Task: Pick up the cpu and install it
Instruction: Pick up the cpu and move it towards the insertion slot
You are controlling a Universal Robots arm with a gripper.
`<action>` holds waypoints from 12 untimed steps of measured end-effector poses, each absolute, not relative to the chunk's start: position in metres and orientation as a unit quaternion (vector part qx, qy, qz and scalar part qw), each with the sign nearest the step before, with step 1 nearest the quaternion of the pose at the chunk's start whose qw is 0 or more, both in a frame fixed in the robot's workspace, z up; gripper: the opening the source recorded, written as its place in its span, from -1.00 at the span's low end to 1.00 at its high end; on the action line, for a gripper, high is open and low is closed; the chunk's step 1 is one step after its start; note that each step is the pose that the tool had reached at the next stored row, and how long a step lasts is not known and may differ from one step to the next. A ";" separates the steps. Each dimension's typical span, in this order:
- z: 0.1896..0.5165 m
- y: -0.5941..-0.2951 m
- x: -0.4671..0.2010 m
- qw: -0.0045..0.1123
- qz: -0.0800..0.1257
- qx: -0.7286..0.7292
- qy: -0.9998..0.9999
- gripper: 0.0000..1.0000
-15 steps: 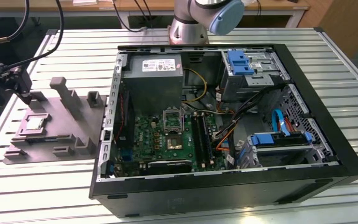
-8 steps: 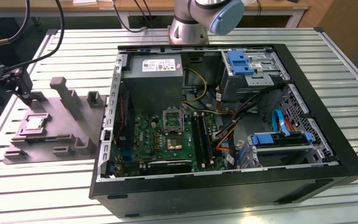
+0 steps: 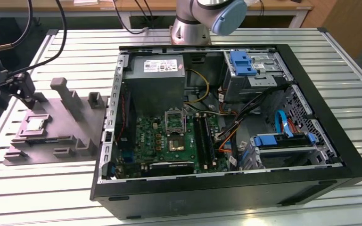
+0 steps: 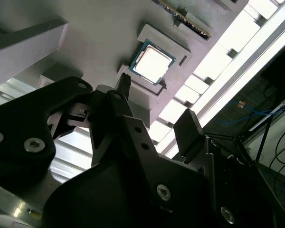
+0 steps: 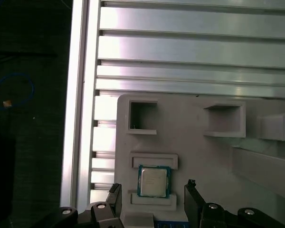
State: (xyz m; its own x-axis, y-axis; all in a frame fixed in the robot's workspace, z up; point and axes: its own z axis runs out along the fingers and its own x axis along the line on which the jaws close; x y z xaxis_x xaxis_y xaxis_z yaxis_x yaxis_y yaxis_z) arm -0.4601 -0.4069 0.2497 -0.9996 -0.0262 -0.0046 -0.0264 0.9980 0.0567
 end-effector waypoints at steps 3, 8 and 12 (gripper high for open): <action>0.248 -0.407 -0.460 0.002 0.028 -0.013 1.000 0.27; 0.248 -0.407 -0.460 0.002 0.028 -0.013 1.000 0.27; 0.247 -0.407 -0.460 0.002 0.028 -0.013 1.000 0.27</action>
State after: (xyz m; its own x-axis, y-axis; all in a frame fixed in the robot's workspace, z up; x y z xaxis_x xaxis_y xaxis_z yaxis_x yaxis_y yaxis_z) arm -0.4601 -0.4069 0.2475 -0.9996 -0.0262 -0.0044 -0.0264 0.9980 0.0567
